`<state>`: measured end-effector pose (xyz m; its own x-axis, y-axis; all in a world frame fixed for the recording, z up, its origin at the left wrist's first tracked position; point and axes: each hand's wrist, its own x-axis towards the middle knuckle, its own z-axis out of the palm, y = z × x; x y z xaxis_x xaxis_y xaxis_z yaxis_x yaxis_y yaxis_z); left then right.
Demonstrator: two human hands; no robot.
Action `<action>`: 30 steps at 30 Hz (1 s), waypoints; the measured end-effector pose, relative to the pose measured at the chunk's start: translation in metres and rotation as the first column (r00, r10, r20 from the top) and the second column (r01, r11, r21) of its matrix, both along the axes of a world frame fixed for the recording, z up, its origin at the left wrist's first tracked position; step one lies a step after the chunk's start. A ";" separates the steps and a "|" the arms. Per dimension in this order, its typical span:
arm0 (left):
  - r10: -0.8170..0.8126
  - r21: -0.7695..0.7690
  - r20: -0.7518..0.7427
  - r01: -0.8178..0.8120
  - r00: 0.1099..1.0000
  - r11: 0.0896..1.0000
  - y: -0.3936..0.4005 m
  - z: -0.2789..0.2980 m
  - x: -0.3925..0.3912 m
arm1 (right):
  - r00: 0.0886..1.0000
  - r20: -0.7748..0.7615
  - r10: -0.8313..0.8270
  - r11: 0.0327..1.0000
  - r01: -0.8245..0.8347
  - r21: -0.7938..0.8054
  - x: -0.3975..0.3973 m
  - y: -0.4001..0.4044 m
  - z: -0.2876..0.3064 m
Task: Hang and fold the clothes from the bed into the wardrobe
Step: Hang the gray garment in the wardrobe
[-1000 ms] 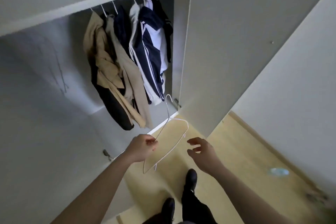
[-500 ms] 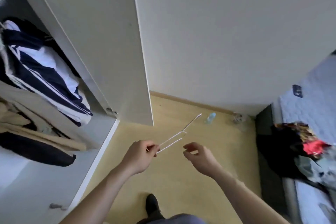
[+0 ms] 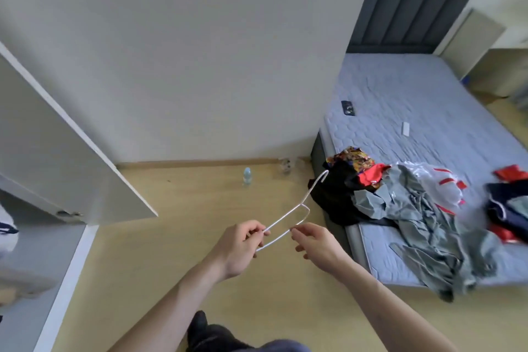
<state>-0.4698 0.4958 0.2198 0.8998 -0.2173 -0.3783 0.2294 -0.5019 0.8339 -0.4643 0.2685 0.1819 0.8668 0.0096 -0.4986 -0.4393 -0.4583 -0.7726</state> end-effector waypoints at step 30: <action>-0.419 0.235 -0.308 0.495 0.854 0.837 -0.401 -0.142 0.269 | 0.810 -0.183 -0.558 0.829 0.555 -0.070 0.166 -0.437 -0.076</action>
<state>-0.2011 0.0951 0.0782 0.6010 -0.4249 -0.6769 0.0807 -0.8103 0.5804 -0.2987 -0.1689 0.1061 0.6120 -0.4533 -0.6480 -0.7575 -0.1005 -0.6451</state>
